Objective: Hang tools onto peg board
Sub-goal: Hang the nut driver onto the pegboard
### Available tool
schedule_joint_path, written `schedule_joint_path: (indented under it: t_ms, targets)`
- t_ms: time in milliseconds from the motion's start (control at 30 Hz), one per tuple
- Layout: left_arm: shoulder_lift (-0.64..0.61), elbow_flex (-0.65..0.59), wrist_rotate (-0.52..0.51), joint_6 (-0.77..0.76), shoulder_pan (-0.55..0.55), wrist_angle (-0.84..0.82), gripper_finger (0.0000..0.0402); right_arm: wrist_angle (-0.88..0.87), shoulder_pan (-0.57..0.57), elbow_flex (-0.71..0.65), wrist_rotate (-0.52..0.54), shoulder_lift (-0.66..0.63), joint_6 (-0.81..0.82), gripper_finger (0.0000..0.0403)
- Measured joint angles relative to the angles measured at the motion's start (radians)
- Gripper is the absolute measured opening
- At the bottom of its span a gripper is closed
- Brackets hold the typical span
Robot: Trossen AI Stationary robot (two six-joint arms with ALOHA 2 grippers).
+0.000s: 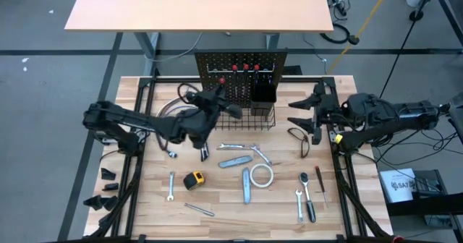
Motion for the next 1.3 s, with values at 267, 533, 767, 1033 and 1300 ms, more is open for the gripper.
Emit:
schedule_joint_path:
  t_ms: [267,533,767,1033,1300]
  targets:
    - [0.046,0.078,-0.008,0.080,0.042,0.020,0.0046,0.030,-0.050,0.000,-0.007,0.015,-0.038,0.0228]
    - [0.046,0.105,-0.002,0.124,0.080,0.020,0.0046,0.028,-0.137,0.000,-0.038,0.009,-0.045,0.0228]
    - [0.046,0.106,0.003,0.125,0.105,0.007,0.0046,0.030,-0.215,0.000,-0.107,0.008,-0.056,0.0228]
    - [0.046,0.106,0.032,0.125,0.129,-0.009,0.0046,0.030,-0.279,0.000,-0.158,0.010,-0.063,0.0228]
    - [0.046,0.106,0.073,0.132,0.160,-0.011,0.0046,0.029,-0.317,0.000,-0.185,0.010,-0.063,0.0228]
